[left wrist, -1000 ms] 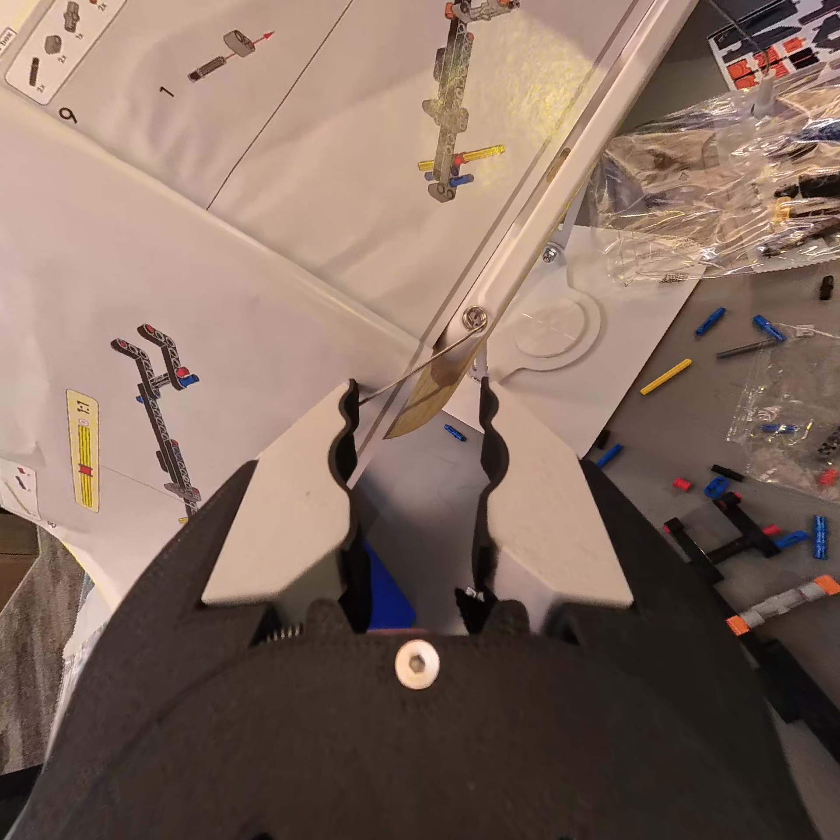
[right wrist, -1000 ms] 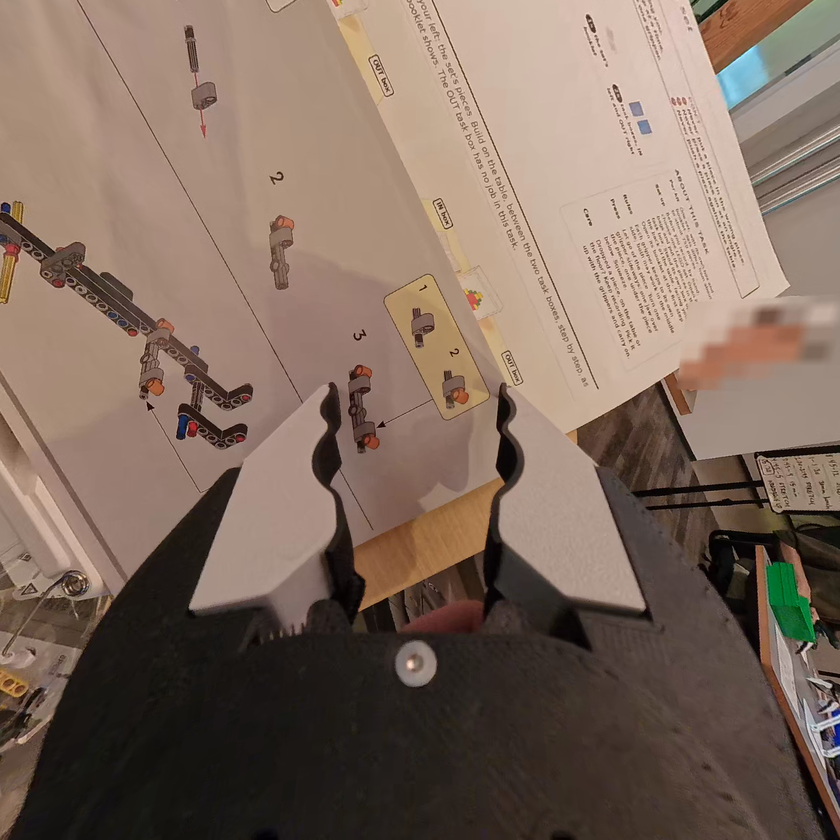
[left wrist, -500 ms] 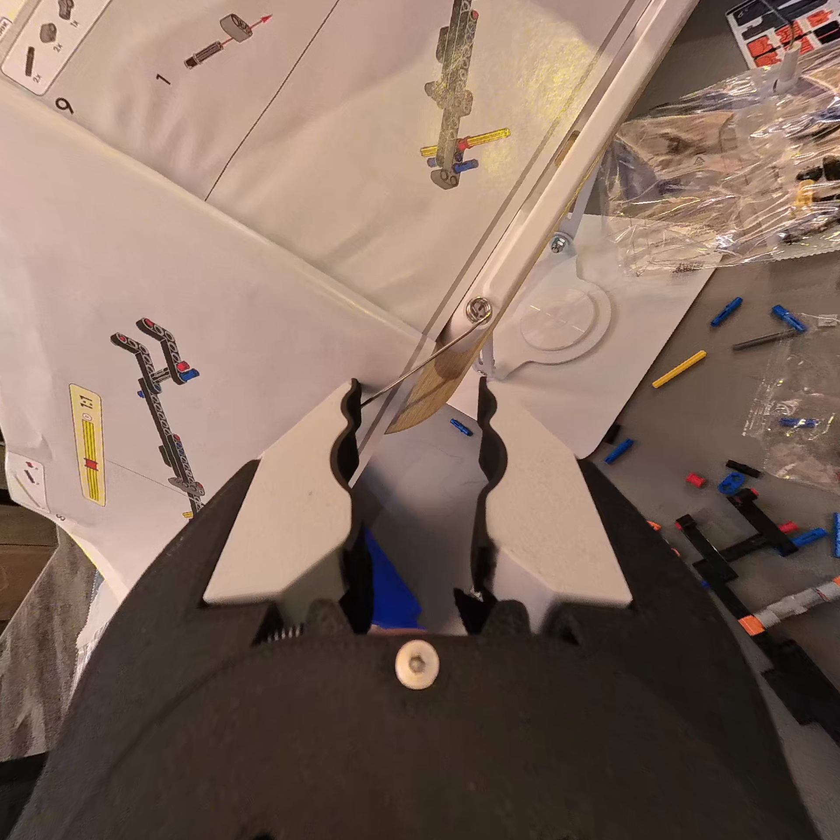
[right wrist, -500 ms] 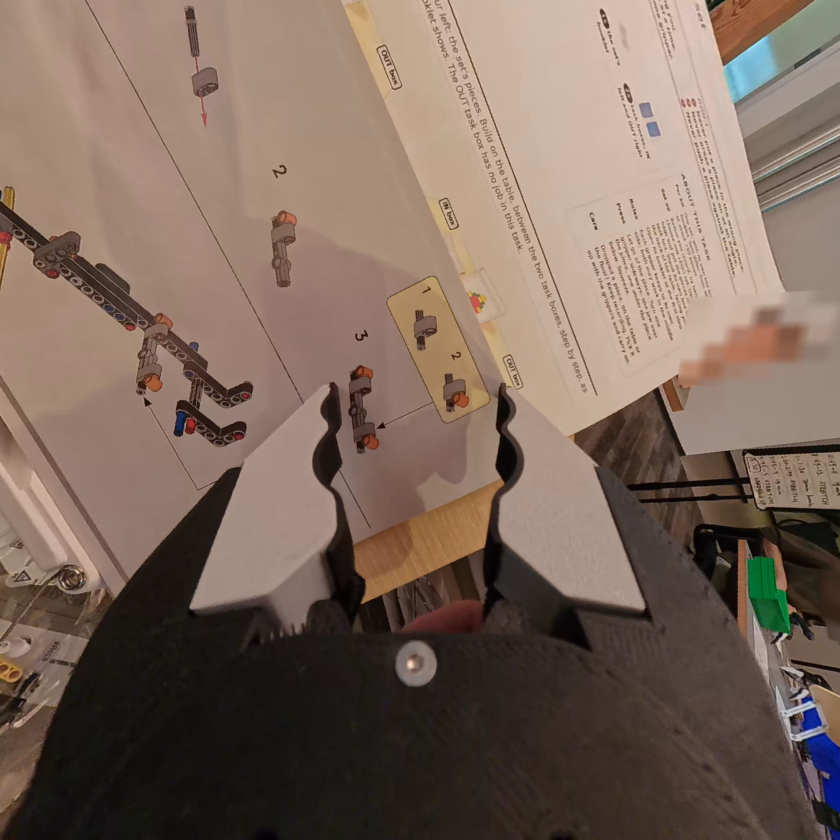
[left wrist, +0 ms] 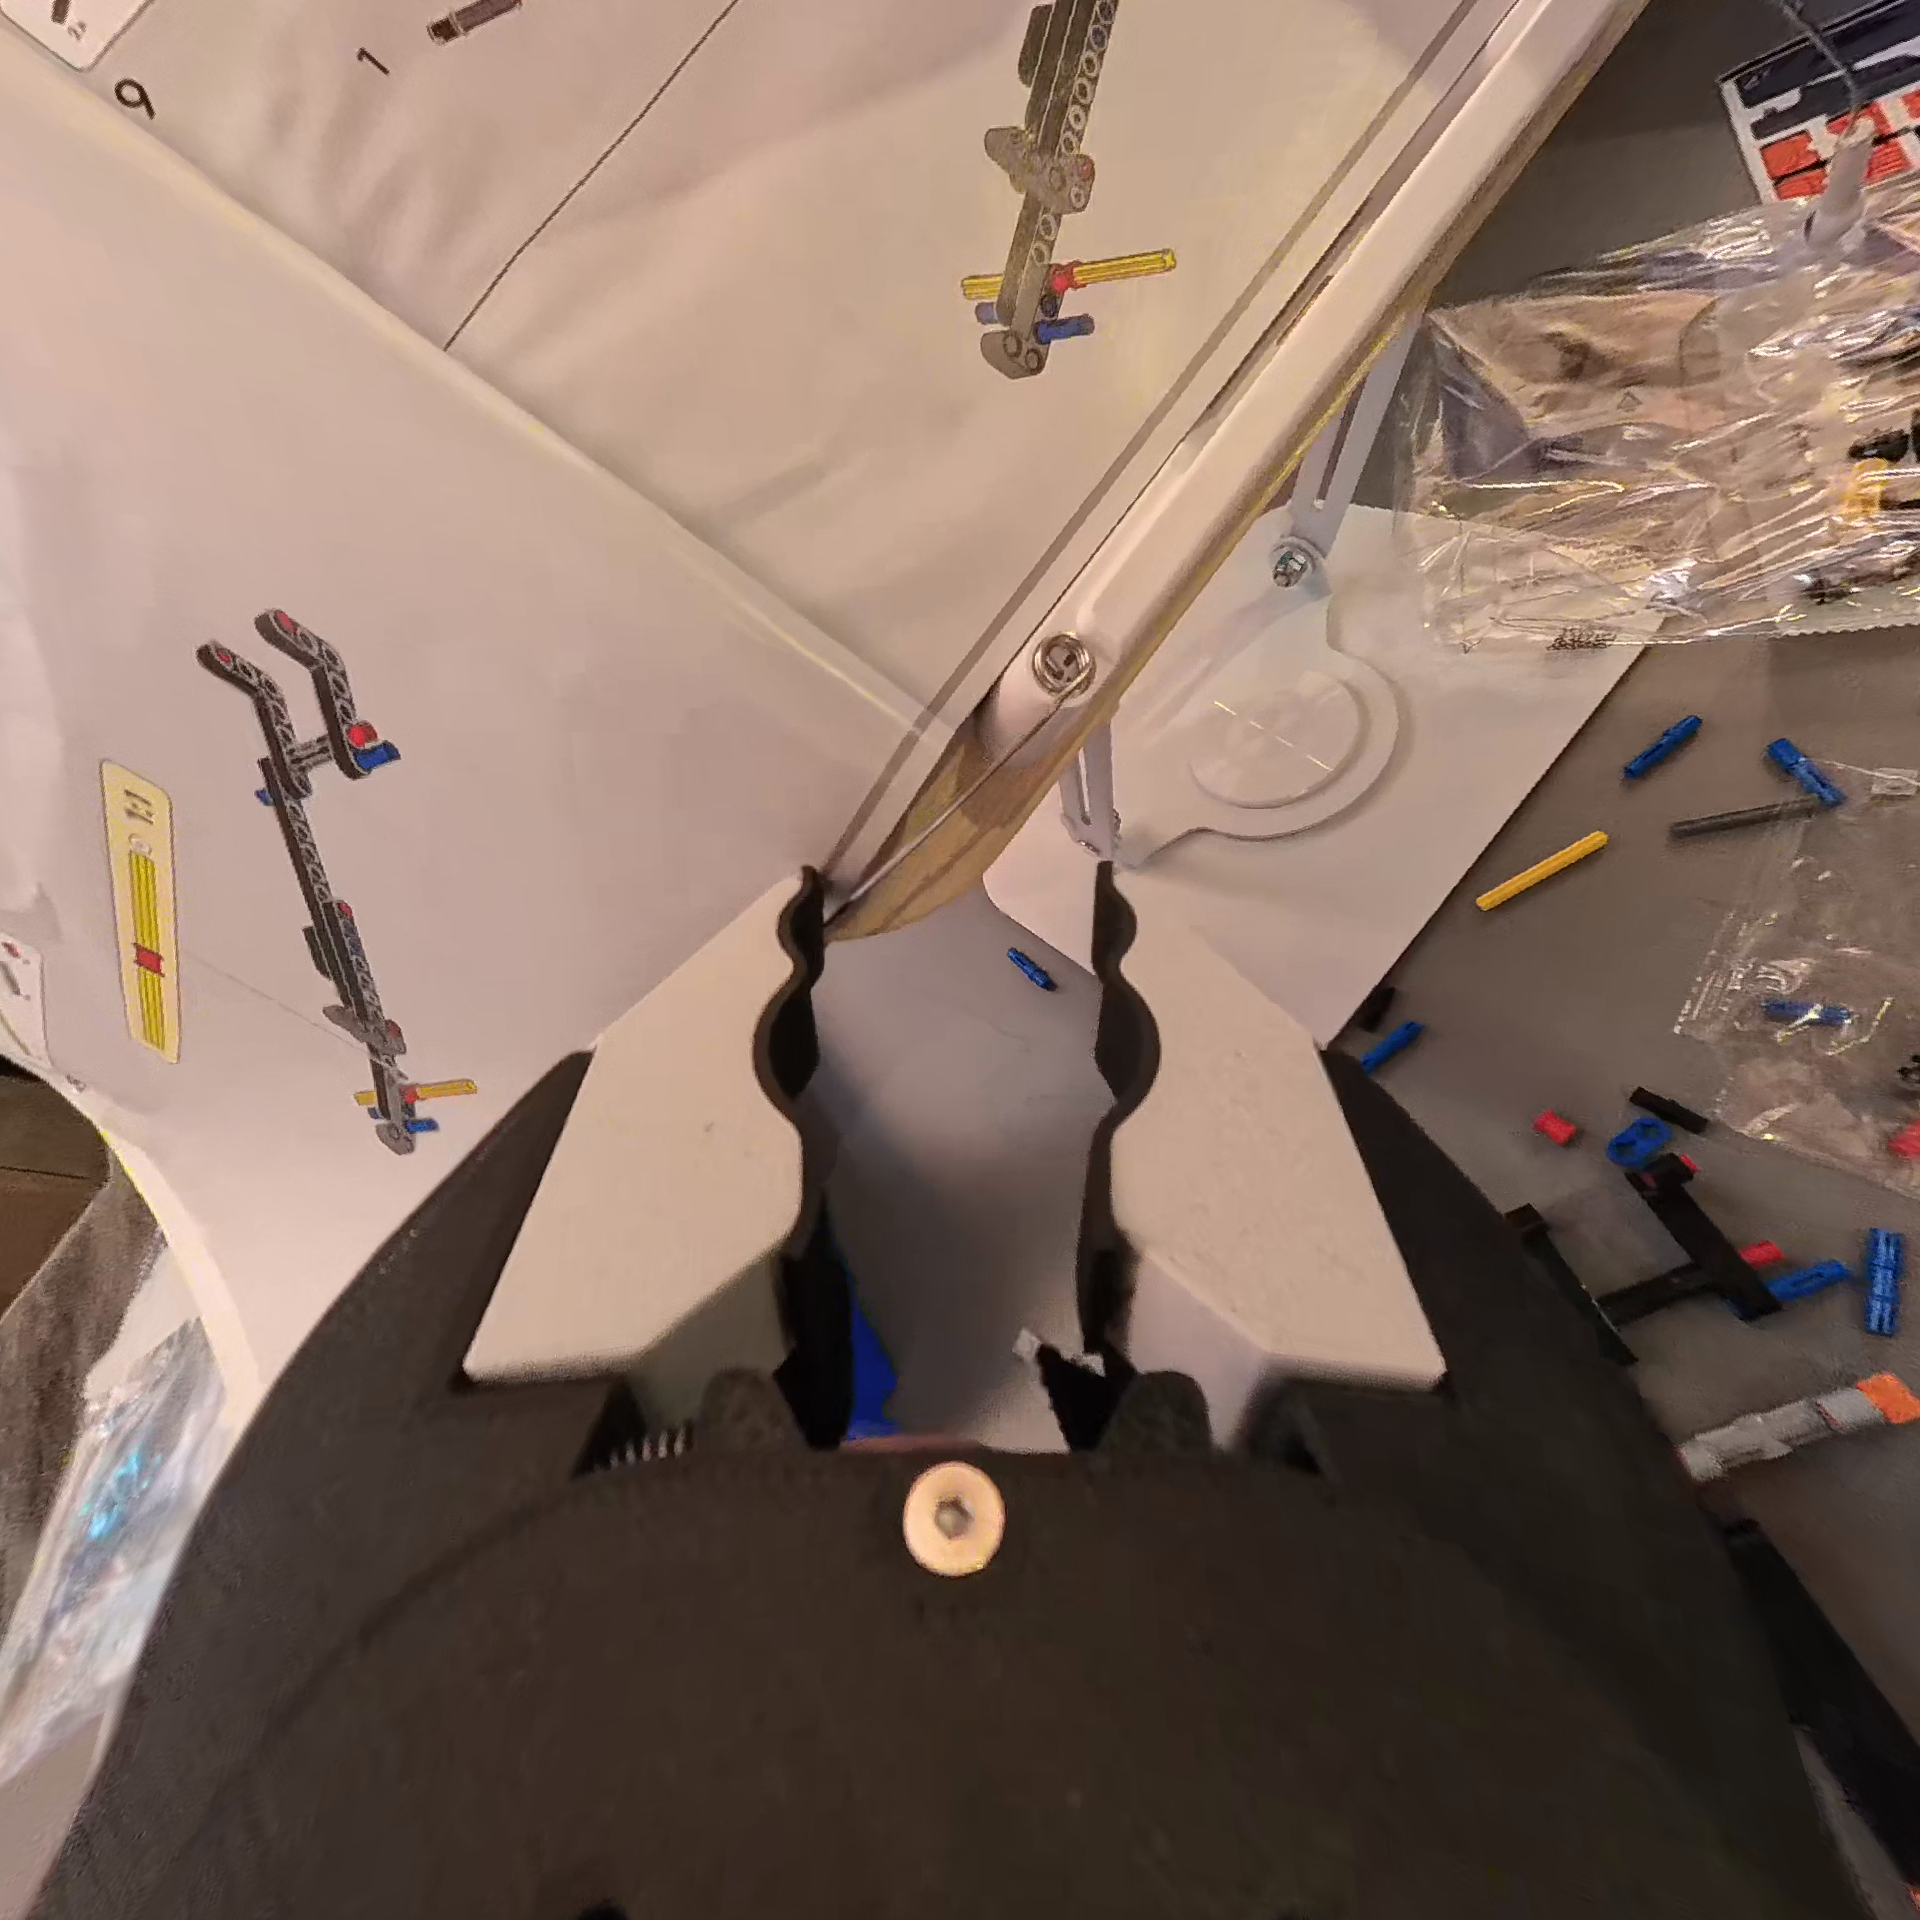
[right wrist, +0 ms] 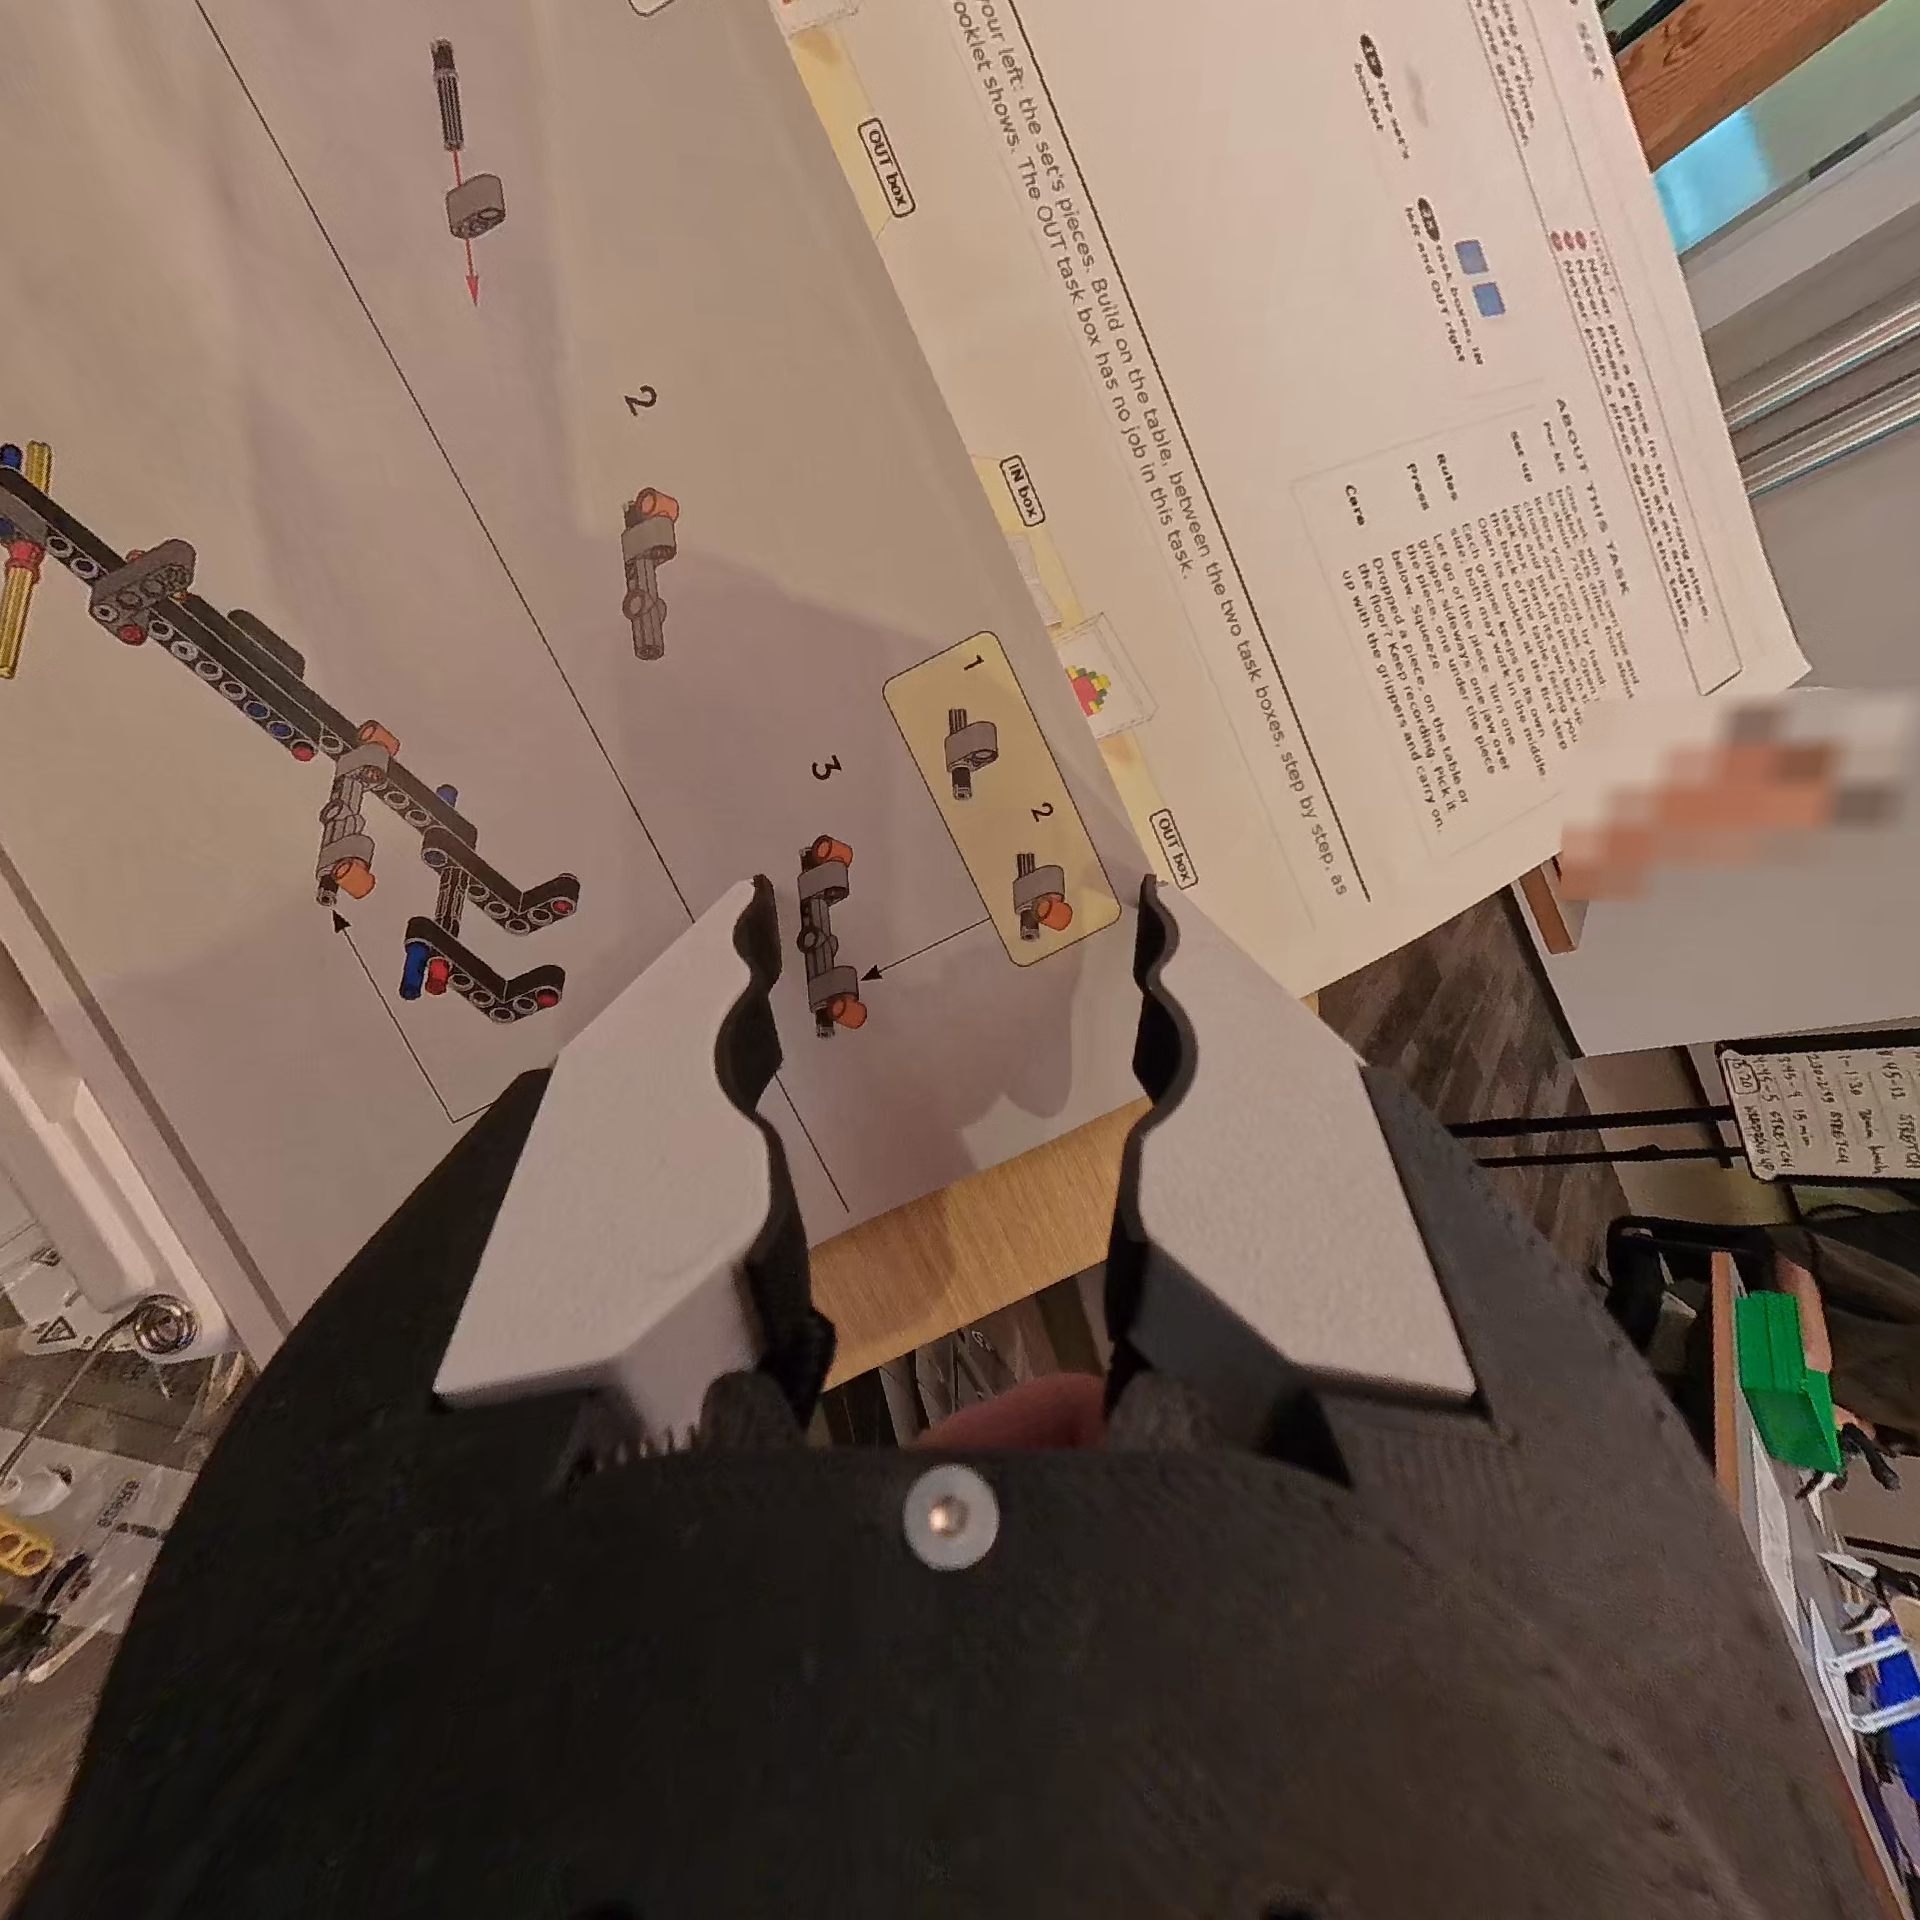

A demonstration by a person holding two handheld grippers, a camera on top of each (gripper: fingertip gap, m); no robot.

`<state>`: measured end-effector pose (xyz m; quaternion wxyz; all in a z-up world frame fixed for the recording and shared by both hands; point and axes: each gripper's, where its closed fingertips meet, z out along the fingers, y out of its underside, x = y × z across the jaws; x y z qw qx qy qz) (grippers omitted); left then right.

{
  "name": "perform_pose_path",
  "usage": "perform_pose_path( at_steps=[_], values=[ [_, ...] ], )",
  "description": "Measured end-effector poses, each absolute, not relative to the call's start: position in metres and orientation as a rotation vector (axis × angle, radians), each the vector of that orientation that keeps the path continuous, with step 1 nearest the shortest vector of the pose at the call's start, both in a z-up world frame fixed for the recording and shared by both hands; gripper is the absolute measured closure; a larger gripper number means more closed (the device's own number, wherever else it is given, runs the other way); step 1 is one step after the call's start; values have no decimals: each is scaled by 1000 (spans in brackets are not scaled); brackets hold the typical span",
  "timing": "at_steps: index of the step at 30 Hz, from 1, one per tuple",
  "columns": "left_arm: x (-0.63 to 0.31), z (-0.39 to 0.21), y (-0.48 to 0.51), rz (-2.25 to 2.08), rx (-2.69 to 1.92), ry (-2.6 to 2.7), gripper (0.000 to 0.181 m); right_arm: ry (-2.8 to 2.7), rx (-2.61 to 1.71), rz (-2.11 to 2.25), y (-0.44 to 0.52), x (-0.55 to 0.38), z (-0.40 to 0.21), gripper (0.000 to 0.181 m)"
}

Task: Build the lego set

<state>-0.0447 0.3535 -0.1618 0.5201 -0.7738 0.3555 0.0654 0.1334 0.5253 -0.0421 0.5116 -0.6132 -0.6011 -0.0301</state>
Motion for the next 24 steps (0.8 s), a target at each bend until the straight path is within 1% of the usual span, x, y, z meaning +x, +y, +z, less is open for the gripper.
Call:
perform_pose_path(
  at_steps=[6,10,12,14,16,17,21,24],
  values=[
    [-44,-170,349,116,-1887,829,133,-1448,-1459,-65,525,134,-42,113],
    [-42,-171,339,4,-1962,780,127,-1432,-1462,-17,522,136,-42,110],
    [-38,-152,331,-67,-1927,749,138,-1438,-1456,-21,522,140,-42,113],
    [-33,-130,326,-96,-1883,753,147,-1450,-1455,-14,522,143,-44,113],
    [-23,-113,328,-85,-1846,786,153,-1449,-1445,-21,525,146,-43,118],
    [-17,-109,328,-90,-1849,801,152,-1451,-1437,-27,525,147,-44,119],
    [-23,-111,326,-74,-1915,777,127,-1455,-1425,-36,525,147,-44,119],
    [-45,-118,326,-152,-1937,595,127,-1458,-1416,-53,525,146,-43,118]
  ],
)
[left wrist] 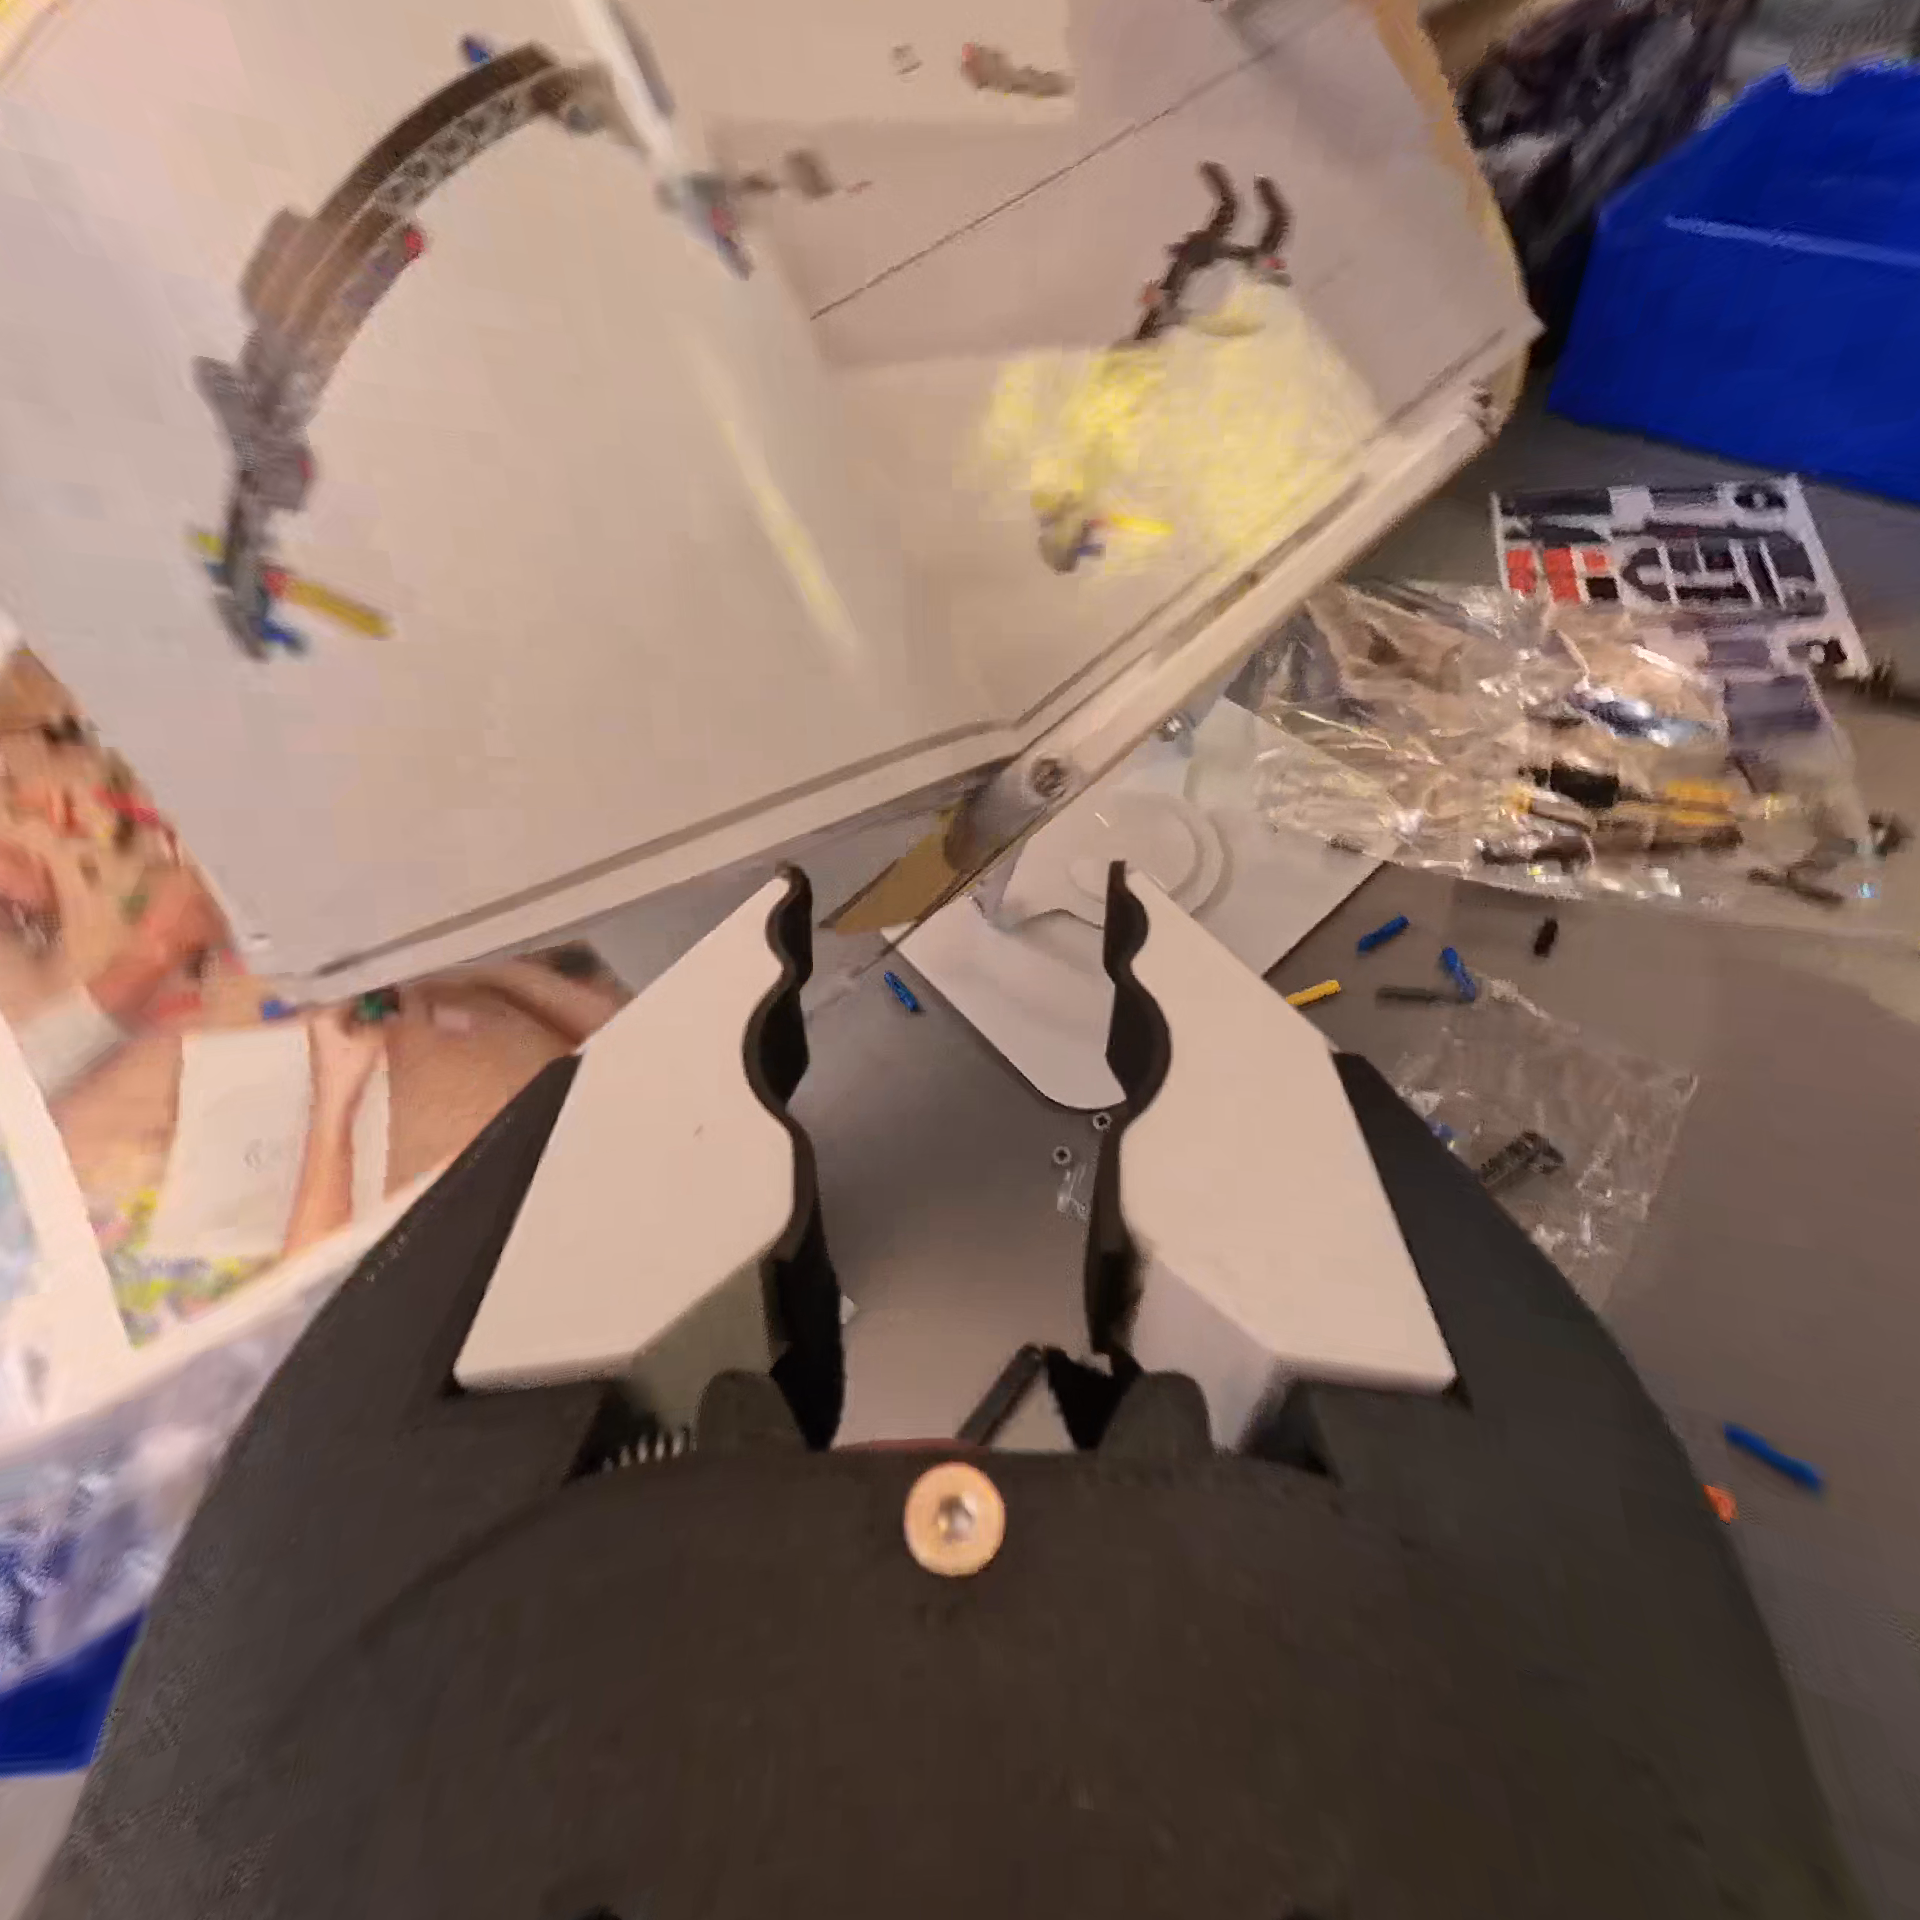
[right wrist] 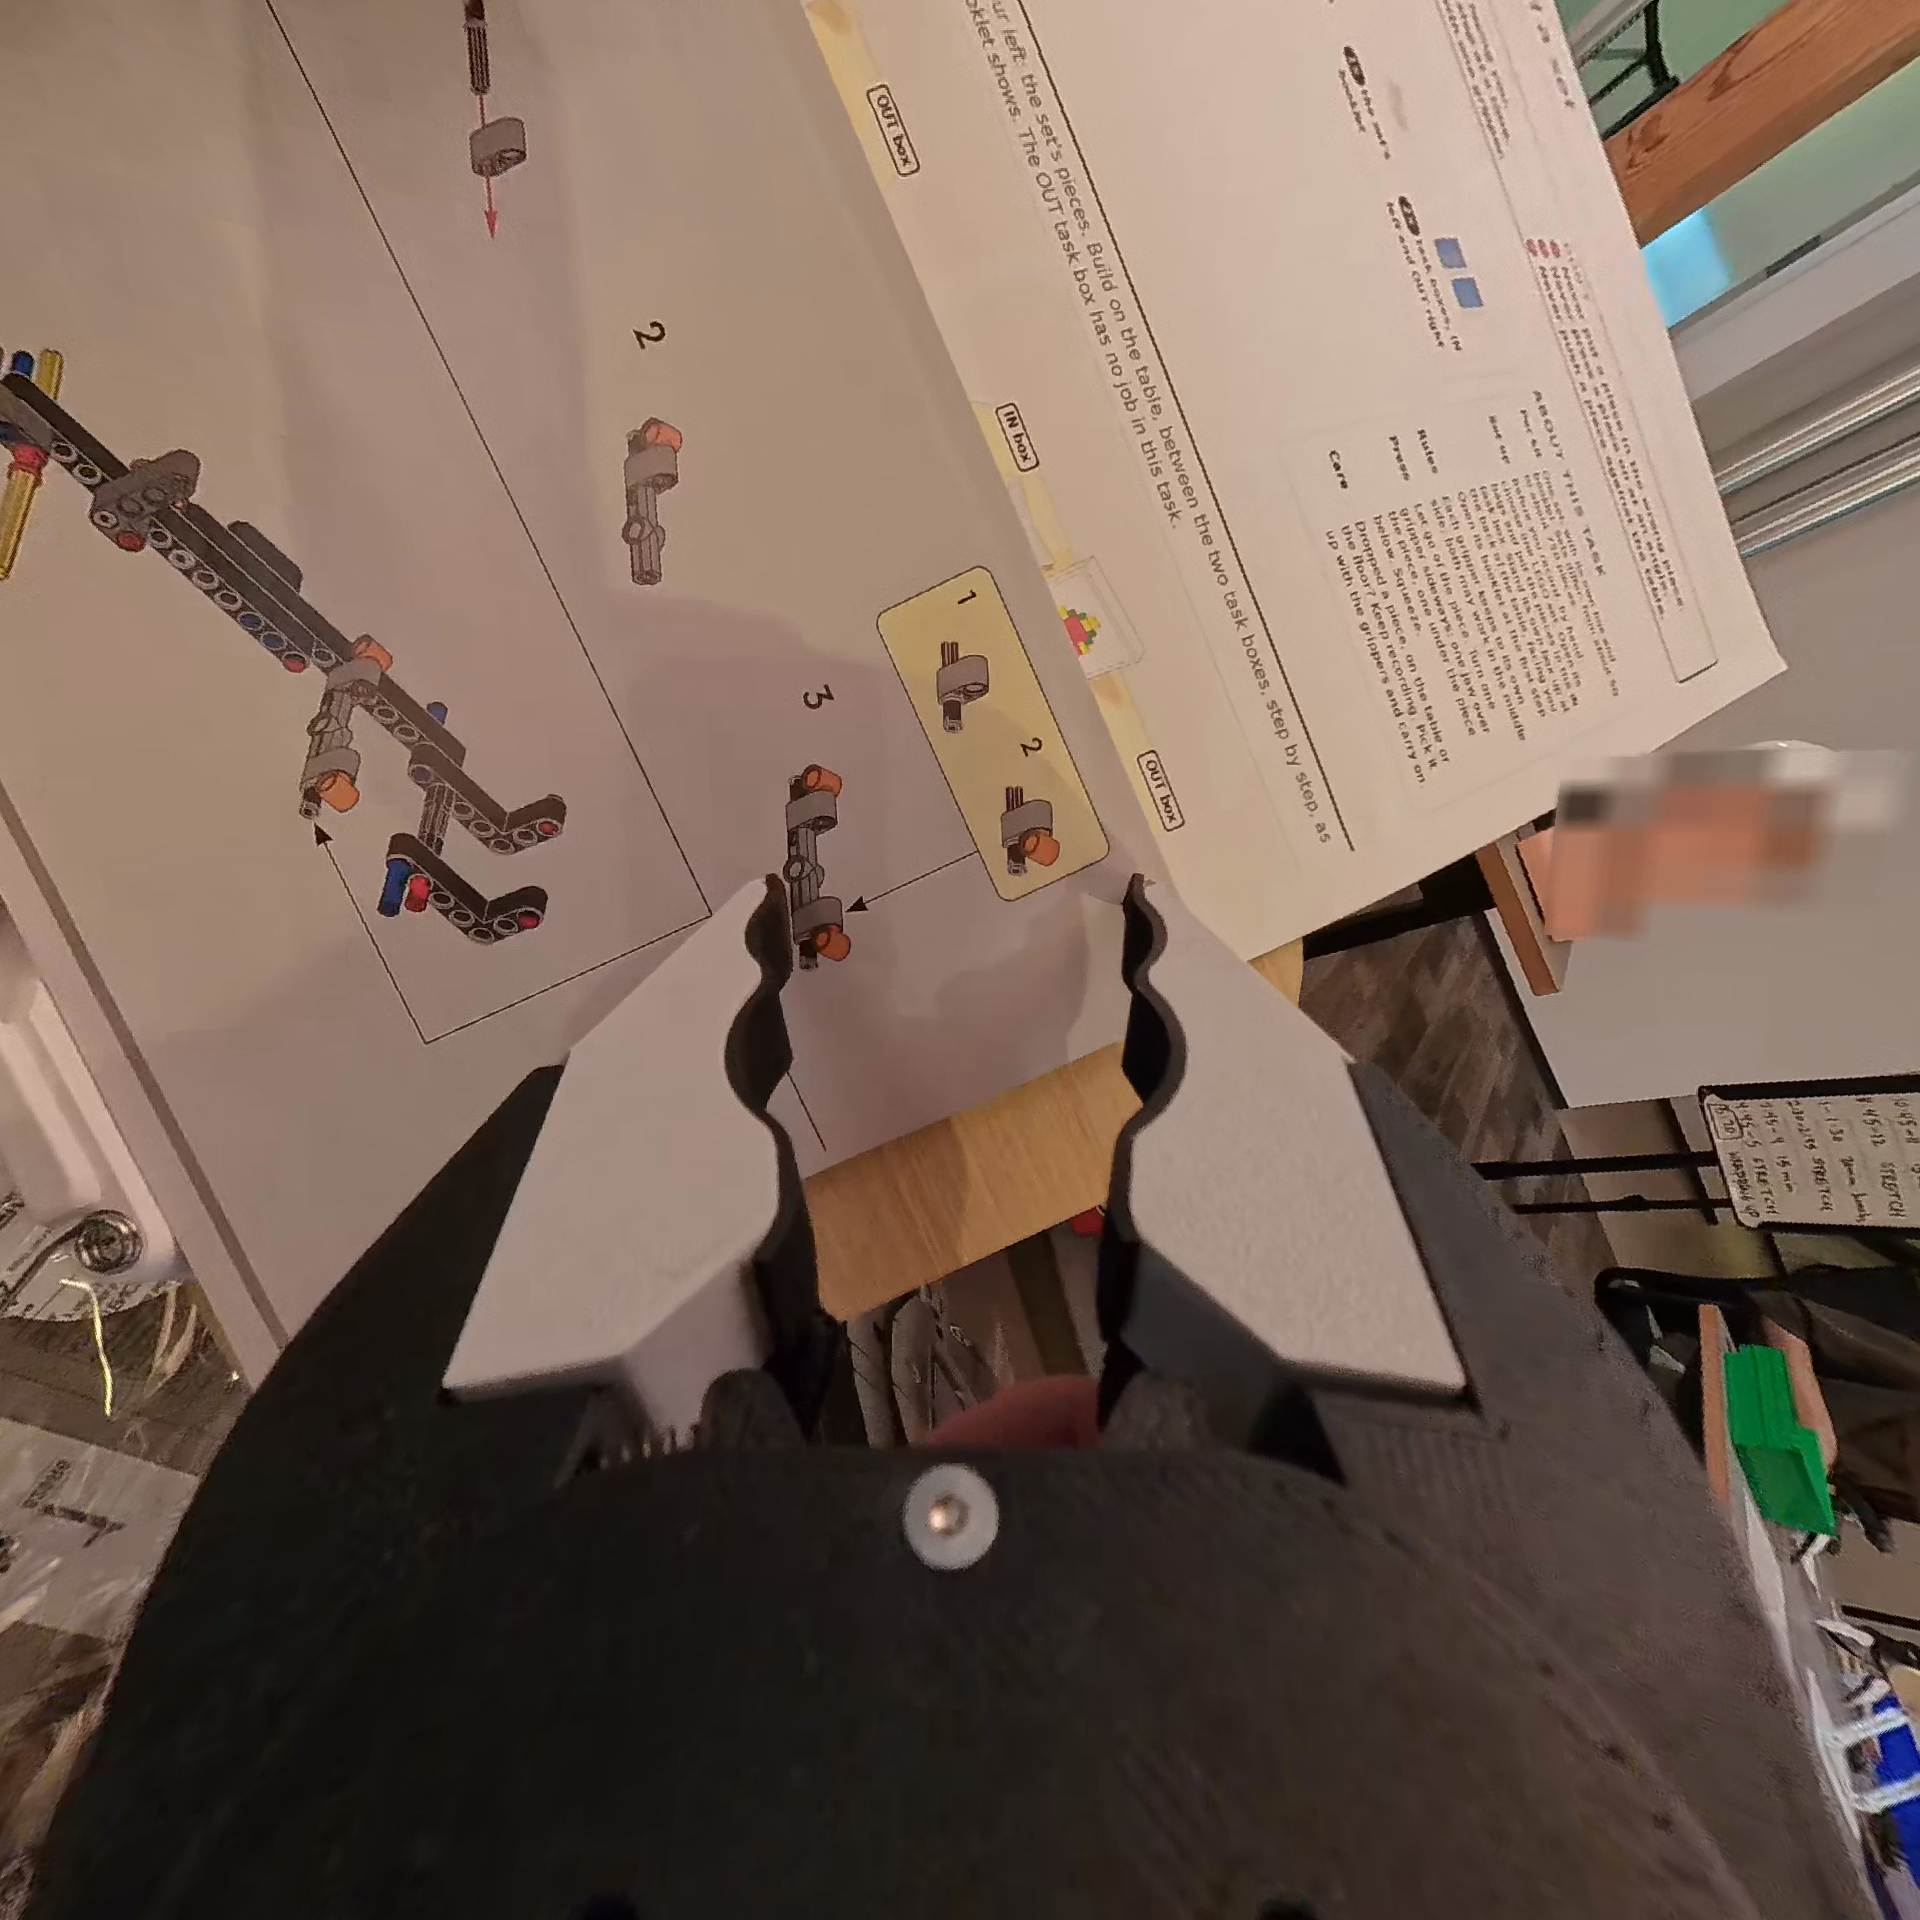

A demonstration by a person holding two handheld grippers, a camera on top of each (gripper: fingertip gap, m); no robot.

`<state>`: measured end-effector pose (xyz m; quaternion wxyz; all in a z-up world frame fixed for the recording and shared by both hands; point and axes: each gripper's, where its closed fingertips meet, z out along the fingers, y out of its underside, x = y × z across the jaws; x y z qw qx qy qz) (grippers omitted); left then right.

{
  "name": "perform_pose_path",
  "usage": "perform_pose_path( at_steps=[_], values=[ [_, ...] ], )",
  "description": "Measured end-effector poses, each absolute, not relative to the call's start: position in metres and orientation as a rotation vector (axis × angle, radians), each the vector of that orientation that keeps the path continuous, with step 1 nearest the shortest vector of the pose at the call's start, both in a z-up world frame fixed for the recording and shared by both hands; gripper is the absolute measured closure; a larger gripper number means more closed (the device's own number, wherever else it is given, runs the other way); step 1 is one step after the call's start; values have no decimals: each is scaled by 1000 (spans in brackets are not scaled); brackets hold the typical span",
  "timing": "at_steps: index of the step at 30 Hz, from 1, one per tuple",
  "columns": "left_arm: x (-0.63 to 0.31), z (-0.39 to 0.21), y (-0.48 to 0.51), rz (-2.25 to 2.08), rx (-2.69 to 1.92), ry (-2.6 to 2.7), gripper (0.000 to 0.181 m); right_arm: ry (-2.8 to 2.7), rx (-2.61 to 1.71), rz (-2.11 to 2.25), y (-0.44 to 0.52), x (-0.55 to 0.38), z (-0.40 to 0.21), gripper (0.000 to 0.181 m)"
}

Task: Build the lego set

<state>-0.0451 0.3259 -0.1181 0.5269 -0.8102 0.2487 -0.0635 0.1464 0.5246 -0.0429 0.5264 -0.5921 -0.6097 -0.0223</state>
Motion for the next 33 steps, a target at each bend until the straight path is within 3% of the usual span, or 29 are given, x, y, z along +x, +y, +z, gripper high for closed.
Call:
perform_pose_path(
  at_steps=[4,8,12,17,22,25,33],
  values=[
    [-59,-139,320,-338,-1976,382,126,-1434,-1431,-51,526,146,-41,119],
    [-37,-143,289,-389,-1978,505,131,-1427,-1430,-29,527,149,-42,121],
    [-1,-103,271,-365,-1852,715,136,-1434,-1424,-23,527,148,-43,125],
    [29,-53,315,-97,-1679,856,135,-1444,-1434,-9,528,148,-44,127],
    [17,-85,397,98,-1813,905,128,-1450,-1420,8,525,147,-35,119],
    [-9,-96,413,122,-1843,815,136,-1477,-1421,-9,531,151,-32,114],
    [-19,-99,415,79,-1782,814,142,-1575,-1357,-41,533,147,-35,124]
  ],
)
